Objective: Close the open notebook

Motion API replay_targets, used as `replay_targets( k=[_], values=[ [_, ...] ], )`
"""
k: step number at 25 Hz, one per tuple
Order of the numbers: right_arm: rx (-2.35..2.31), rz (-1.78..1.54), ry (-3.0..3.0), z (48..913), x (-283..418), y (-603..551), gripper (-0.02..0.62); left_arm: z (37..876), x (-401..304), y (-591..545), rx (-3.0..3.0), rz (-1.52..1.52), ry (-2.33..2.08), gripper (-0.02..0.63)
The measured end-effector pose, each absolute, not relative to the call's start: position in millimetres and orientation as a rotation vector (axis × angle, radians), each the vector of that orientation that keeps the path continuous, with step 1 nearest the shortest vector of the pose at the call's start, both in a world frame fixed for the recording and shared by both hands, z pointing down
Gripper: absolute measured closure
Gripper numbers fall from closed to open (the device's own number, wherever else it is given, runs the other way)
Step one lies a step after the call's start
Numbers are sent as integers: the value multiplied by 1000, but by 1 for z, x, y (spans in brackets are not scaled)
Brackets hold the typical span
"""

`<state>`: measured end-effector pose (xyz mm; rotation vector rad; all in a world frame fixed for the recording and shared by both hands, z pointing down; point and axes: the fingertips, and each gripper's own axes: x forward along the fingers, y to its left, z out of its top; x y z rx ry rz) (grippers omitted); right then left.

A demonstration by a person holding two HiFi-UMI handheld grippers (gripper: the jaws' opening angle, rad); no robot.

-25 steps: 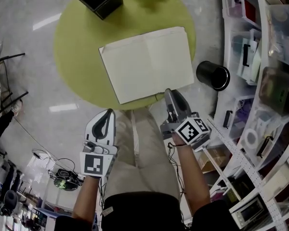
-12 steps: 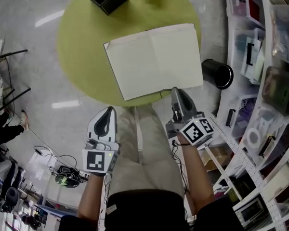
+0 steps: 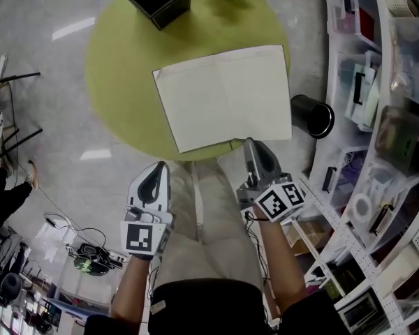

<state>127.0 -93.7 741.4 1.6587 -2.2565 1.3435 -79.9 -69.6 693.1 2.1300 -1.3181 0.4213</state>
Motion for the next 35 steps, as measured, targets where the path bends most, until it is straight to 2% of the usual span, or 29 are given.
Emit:
replay_targets(
  k=[26,35],
  values=[
    [1478,702,-2251,728,94,-87,584,700,-94,-74,2096,389,-1344,589],
    [1356,678,-2294,725,75,-83,557,697,-99,-70,2085,379,-1372,589]
  ],
)
